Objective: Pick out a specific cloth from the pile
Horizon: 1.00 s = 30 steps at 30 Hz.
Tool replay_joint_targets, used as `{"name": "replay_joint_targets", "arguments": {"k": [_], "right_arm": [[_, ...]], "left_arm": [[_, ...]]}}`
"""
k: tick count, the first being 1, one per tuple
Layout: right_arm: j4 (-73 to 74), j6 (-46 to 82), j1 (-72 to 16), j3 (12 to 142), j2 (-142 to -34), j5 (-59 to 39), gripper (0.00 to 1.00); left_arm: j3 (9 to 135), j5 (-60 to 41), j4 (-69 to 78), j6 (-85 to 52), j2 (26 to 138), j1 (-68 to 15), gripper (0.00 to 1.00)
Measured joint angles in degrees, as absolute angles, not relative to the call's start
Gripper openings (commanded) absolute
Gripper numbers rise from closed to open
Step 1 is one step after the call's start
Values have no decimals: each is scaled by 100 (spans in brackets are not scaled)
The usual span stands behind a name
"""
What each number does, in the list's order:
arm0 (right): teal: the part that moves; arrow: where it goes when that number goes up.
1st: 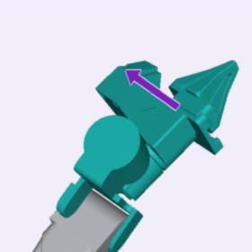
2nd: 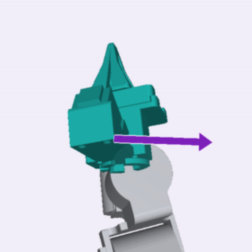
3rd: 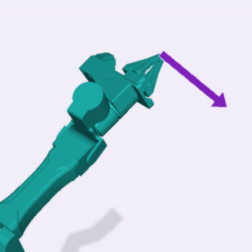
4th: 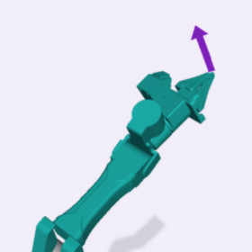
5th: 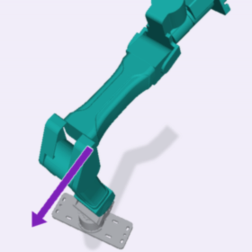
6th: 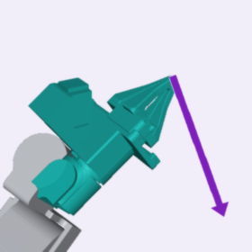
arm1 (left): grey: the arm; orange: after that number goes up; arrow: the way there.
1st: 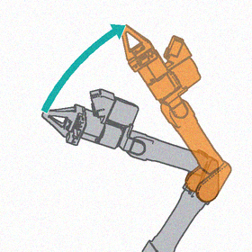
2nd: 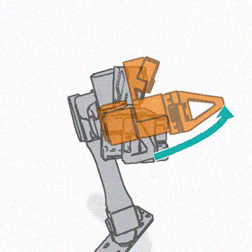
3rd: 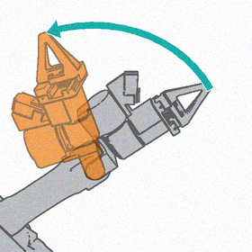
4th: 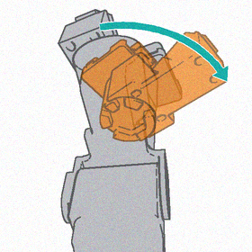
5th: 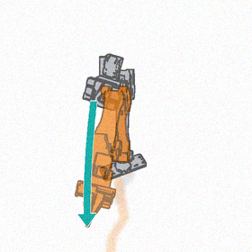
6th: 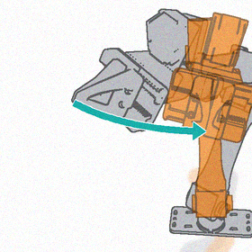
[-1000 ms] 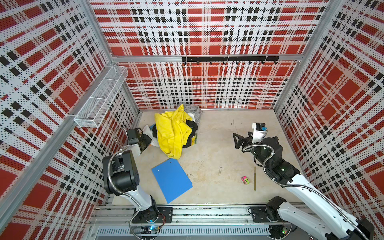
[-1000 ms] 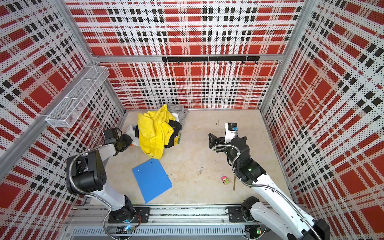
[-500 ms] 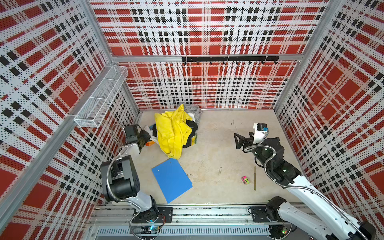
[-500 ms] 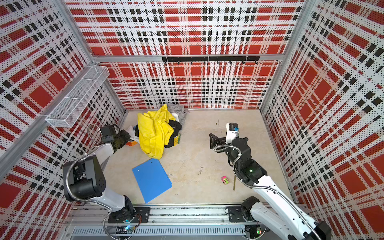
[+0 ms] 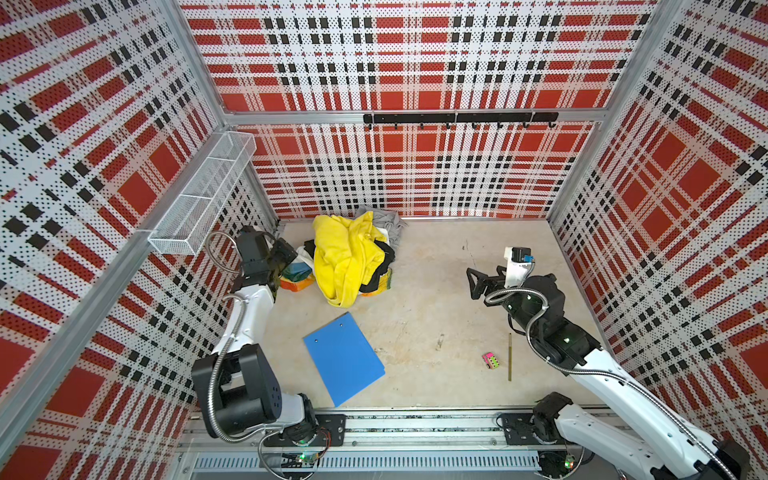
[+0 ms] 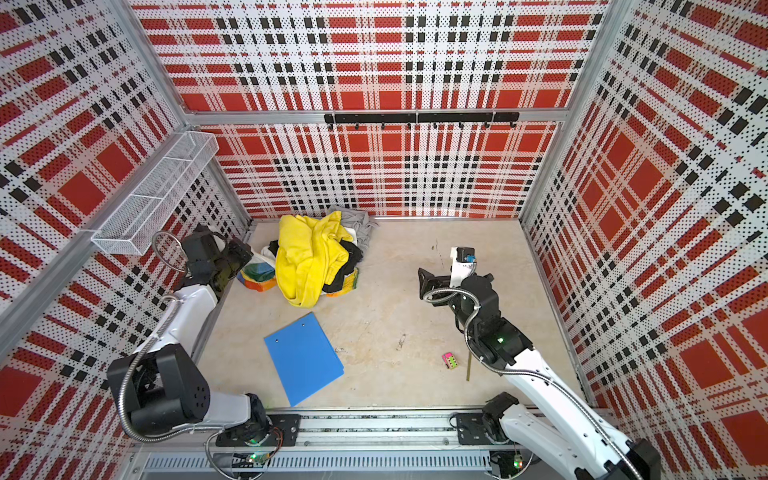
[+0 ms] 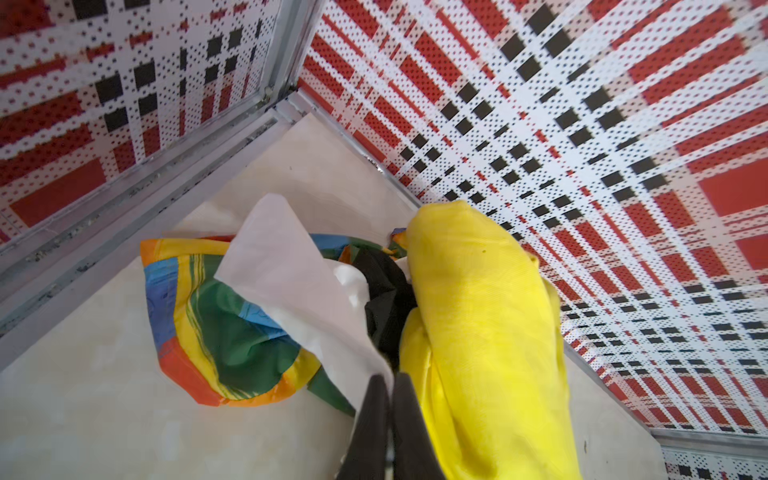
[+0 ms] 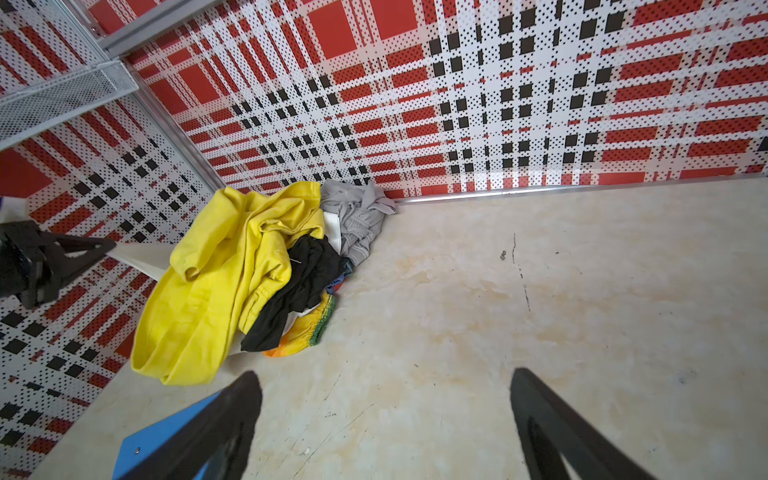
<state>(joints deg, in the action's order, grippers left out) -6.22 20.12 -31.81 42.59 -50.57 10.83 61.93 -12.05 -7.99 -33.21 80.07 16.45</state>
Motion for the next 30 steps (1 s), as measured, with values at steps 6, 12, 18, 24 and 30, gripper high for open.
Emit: {"name": "replay_joint_targets", "arguments": {"k": [6, 12, 18, 24, 30], "right_arm": [[-631, 2064, -3188, 4259, -5422, 972, 100], [-624, 2112, -3227, 4259, -5660, 893, 100], [-622, 2139, -3256, 4259, -5817, 823, 100], [-624, 2165, -3280, 4259, -5968, 766, 100], [-624, 2169, -3323, 4259, -6034, 722, 100]], "left_arm": [[6720, -1225, -996, -3323, 7832, 1584, 0], [7004, -1278, -1125, -3352, 7730, 1557, 0], [7146, -1317, -1253, -3371, 7738, 1483, 0], [7166, -1302, -1251, -3297, 7811, 1441, 0], [6847, -1302, -1177, -3249, 8237, 1529, 0]]}}
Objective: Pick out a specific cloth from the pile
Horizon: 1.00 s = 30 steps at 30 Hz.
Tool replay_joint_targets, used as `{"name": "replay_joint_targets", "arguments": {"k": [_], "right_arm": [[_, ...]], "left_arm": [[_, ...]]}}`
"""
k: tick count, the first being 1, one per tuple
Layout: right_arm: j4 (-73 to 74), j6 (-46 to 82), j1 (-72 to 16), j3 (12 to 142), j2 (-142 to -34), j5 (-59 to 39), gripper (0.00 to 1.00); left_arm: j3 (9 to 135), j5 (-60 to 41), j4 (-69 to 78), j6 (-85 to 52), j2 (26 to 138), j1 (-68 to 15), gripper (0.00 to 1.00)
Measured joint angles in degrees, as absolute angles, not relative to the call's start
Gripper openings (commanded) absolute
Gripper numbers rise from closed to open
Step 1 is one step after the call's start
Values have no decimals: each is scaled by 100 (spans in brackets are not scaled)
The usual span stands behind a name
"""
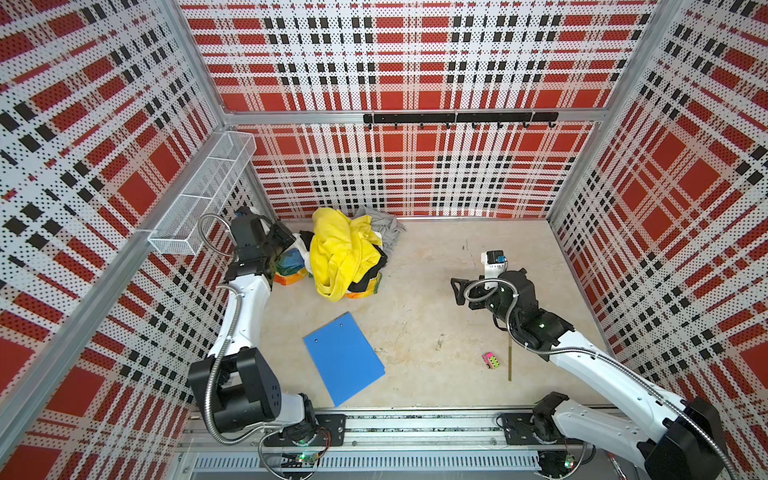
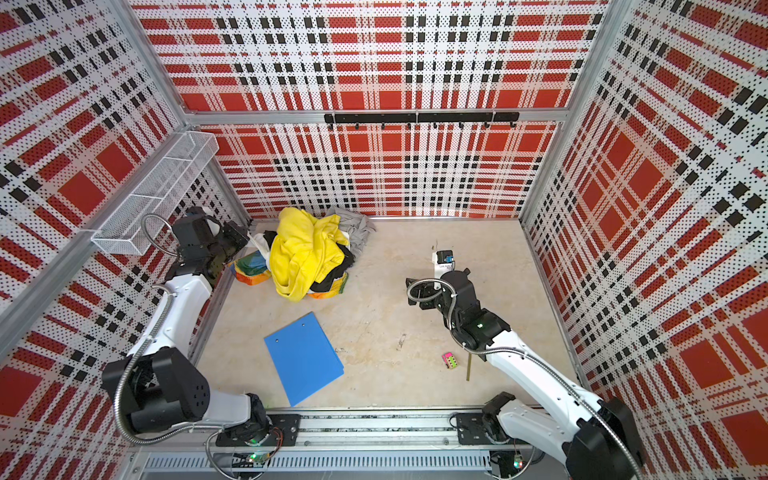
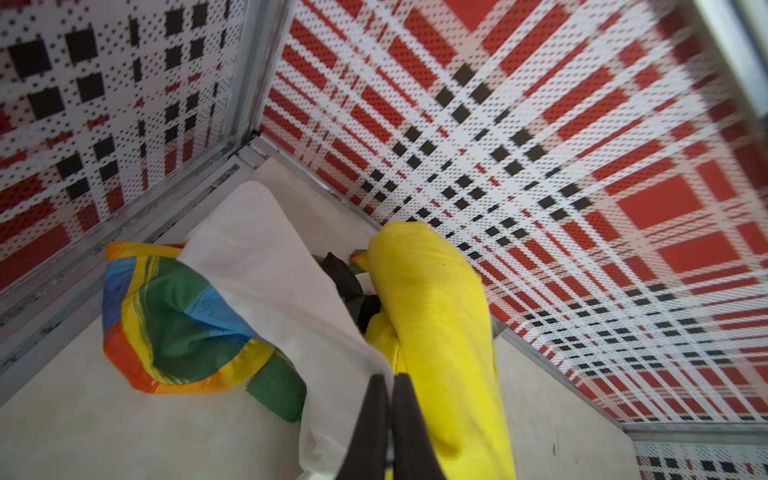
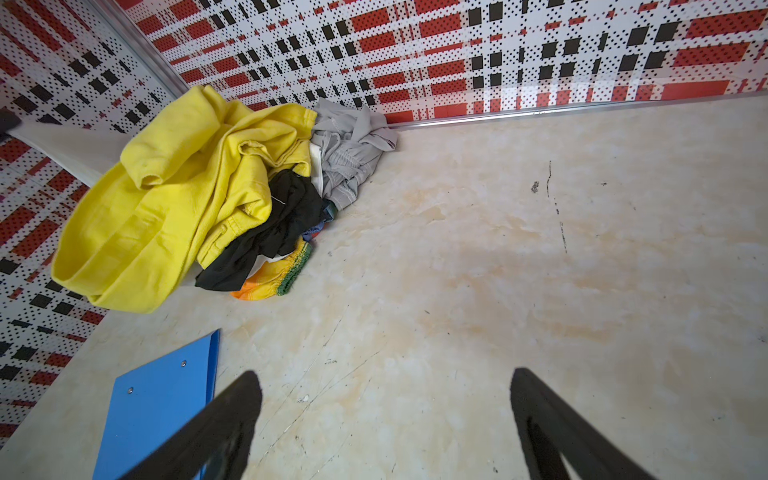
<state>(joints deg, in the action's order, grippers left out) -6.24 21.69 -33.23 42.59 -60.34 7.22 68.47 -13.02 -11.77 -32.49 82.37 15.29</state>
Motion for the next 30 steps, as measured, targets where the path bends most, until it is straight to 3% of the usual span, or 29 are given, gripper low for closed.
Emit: {"name": "replay_joint_targets", "arguments": {"k": [8, 16, 18, 22, 28, 30], "right_arm": [[-617, 2176, -3339, 4259, -6121, 690, 100], [-598, 2211, -3345, 4259, -6160, 685, 100], [-596, 2211, -3347, 4259, -6160, 685, 100], [-574, 2211, -3356, 4213, -6160, 692, 100], [-484, 2231, -3380, 4187, -6364, 683, 100], [-480, 2235, -3409, 4187, -6418, 683, 100]], "left_arm": [[6436, -1317, -1079, -3229, 8925, 1461, 1], [6853, -1457, -808, -3129, 9926, 777, 6], [6840, -1409, -683, -3183, 10053, 657, 14], [6667, -1413, -257, -3454, 10066, 462, 19], [6506, -1459, 268, -3789, 10112, 45, 34], [6506, -1487, 346, -3865, 10123, -38, 50]]}}
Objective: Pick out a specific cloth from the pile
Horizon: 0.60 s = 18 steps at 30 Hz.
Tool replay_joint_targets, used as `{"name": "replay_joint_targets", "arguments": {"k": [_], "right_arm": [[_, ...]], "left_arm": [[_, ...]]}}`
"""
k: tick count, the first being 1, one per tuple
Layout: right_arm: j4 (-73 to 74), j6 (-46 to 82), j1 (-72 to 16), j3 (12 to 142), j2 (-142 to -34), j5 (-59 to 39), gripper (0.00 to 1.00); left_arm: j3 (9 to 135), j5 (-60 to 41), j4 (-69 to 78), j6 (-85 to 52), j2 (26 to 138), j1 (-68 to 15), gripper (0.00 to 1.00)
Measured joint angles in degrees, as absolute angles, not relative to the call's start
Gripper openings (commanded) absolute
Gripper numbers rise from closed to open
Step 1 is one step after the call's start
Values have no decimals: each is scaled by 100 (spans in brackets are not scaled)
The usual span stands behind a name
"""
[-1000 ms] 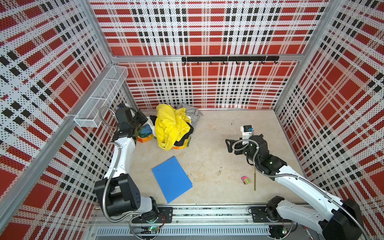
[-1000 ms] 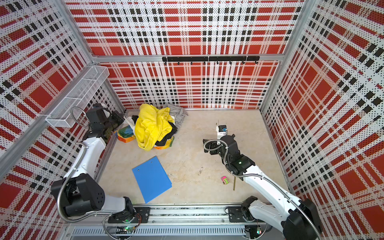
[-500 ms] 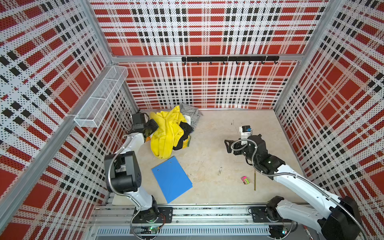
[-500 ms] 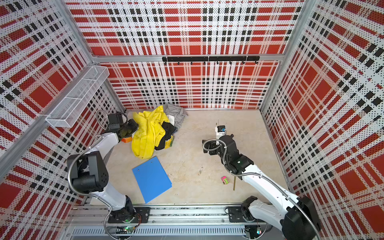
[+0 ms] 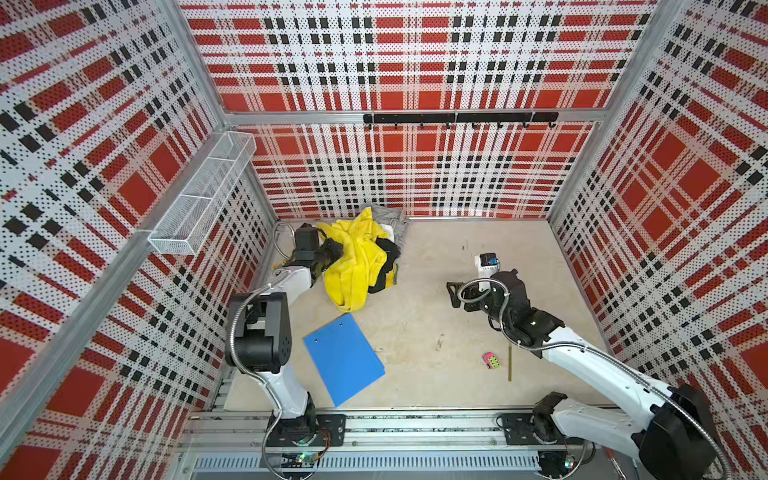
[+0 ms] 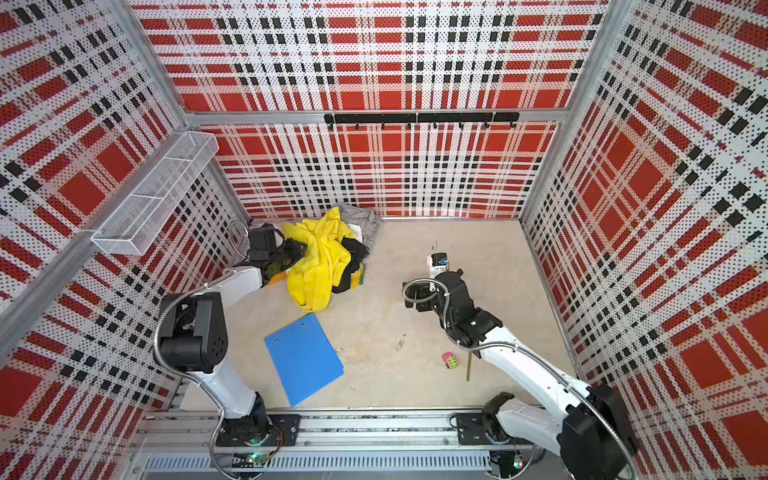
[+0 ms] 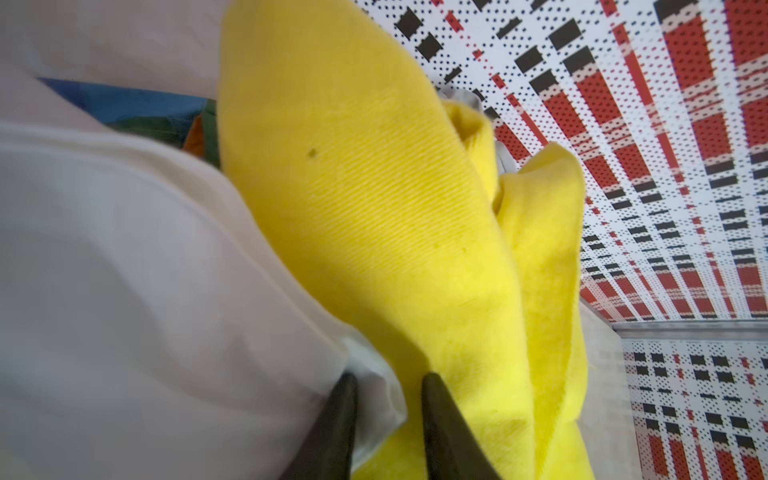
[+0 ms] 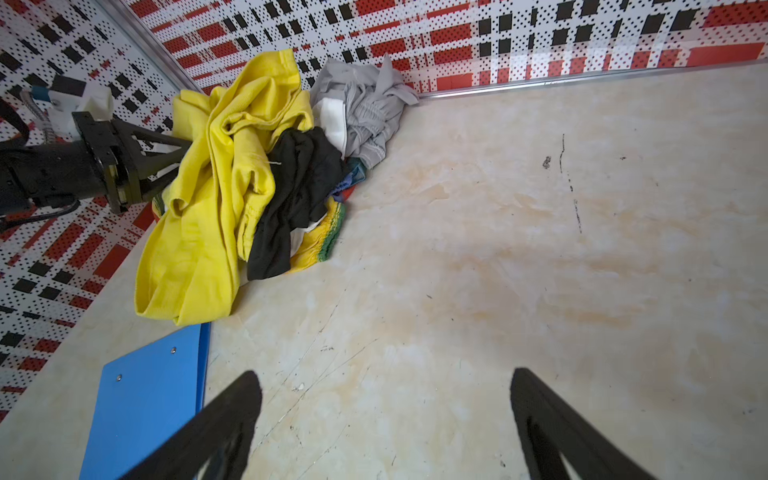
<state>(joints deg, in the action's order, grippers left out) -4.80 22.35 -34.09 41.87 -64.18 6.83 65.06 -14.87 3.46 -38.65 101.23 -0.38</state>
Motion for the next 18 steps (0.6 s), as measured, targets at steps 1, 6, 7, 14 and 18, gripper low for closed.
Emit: {"name": "replay_joint_targets", "arguments": {"k": [1, 6, 7, 14, 18], "right_arm": [[-480, 2235, -3422, 4187, -6425, 683, 100], [-401, 2237, -3470, 4171, -6425, 687, 100], [-390, 2237, -3472, 4163, -6425, 687, 100], [-292, 2257, -3509, 4152, -6447, 683, 100], [-266, 2259, -3581, 4152, -6525, 690, 100]], "left_arm": [[6506, -1498, 362, -3885, 10121, -49, 58], [6289, -1459, 266, -3806, 9778, 110, 74], [6248, -1450, 165, -3765, 9655, 220, 75], [6117, -1470, -298, -3494, 9004, 1350, 99], [5996, -1629, -364, -3402, 9054, 1393, 99]]}}
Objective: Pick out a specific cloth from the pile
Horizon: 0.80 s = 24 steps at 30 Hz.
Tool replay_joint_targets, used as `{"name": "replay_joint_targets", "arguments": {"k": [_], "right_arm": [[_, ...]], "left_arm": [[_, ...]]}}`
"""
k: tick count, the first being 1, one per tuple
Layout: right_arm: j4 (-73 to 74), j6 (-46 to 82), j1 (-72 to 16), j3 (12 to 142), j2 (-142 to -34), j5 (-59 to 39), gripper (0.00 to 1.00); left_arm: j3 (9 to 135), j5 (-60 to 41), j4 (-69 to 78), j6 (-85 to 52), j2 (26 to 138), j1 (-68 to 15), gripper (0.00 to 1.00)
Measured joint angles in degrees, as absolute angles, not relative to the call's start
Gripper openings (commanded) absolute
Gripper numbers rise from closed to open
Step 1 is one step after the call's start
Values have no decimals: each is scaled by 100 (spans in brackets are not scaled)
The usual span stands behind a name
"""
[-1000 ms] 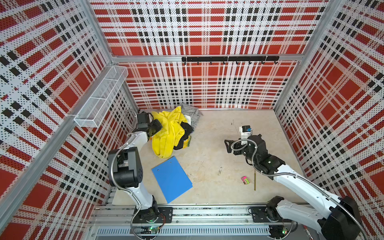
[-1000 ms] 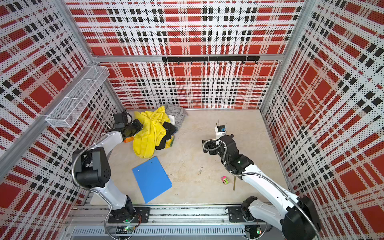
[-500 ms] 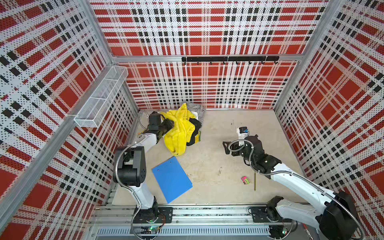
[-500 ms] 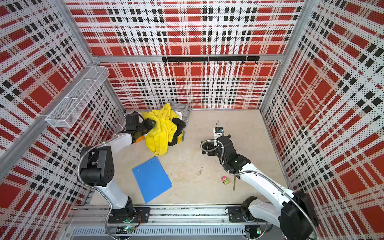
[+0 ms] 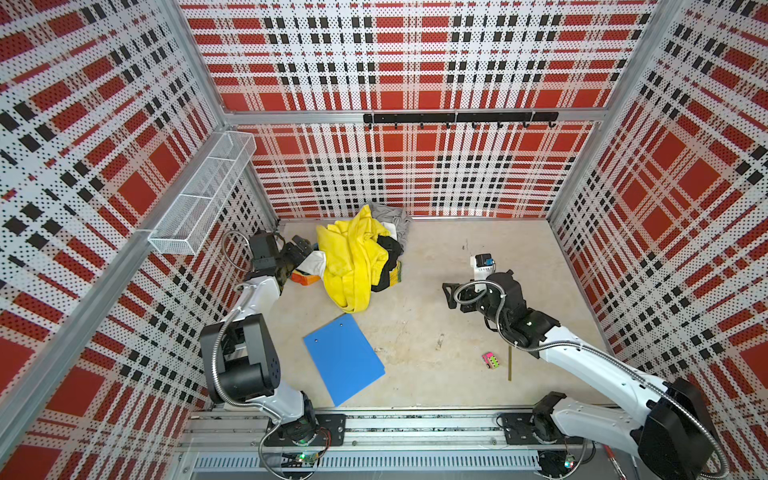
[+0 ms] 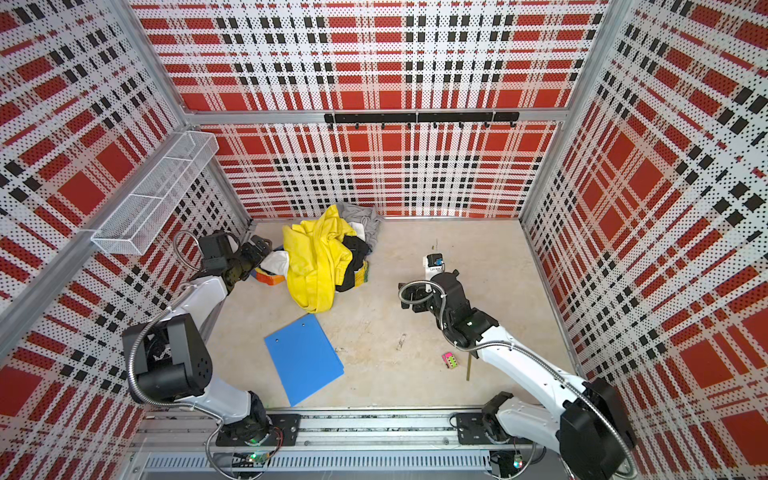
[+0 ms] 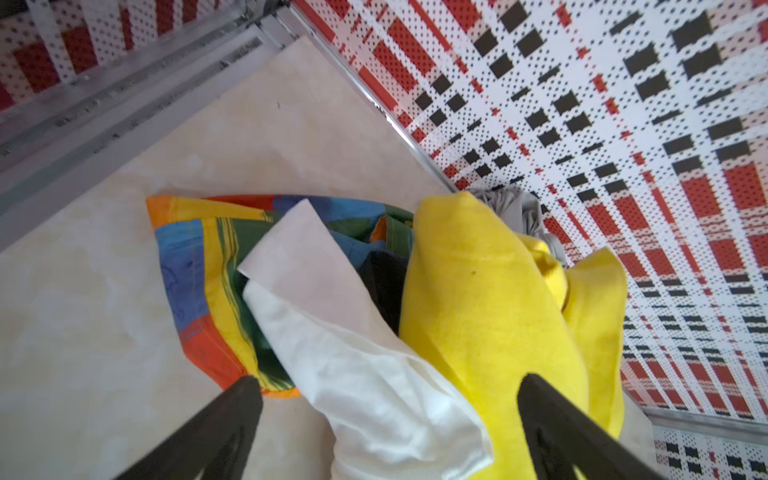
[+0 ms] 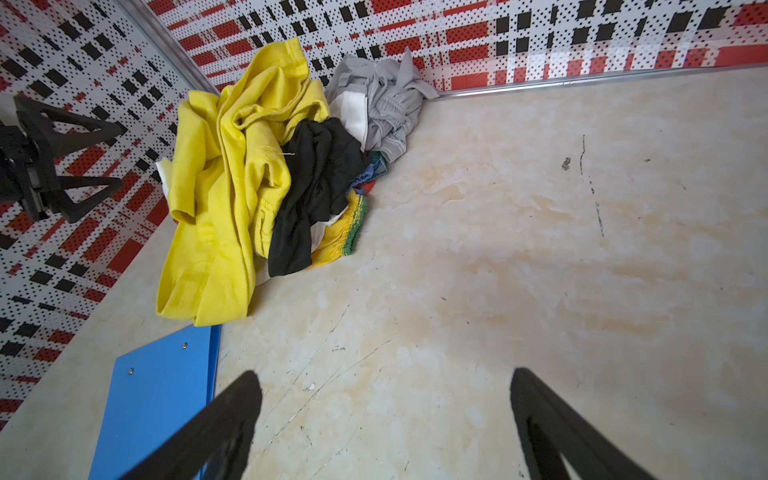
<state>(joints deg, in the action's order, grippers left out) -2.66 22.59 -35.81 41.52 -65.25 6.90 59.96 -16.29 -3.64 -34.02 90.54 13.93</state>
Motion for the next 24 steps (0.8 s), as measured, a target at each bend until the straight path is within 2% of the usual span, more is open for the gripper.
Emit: {"name": "replay_joint_targets", "arguments": {"k": [5, 12, 14, 16, 20, 21, 24], "right_arm": [[-279, 2257, -3636, 4154, -6560, 711, 100], [-285, 2257, -3636, 4152, -6560, 803, 100], [-287, 2257, -3638, 4152, -6560, 803, 100], [-290, 2257, -3638, 4152, -6560, 803, 100], [-327, 2257, -3638, 4152, -6560, 821, 100], [-333, 2257, -3638, 4152, -6558, 825, 100], [-384, 2257, -3638, 4147, -6504, 847, 100]], "left_arm": [[5920, -1942, -167, -3317, 9432, 869, 99], [6049, -1881, 123, -3328, 10178, 429, 99], [6058, -1890, 276, -3350, 10335, 423, 78], [6169, -1929, 377, -3369, 10523, 405, 47], [6462, -1931, 497, -3354, 10772, 338, 8], [6504, -1940, 517, -3352, 10783, 329, 1], [6530, -1925, 550, -3347, 10753, 349, 0]]}}
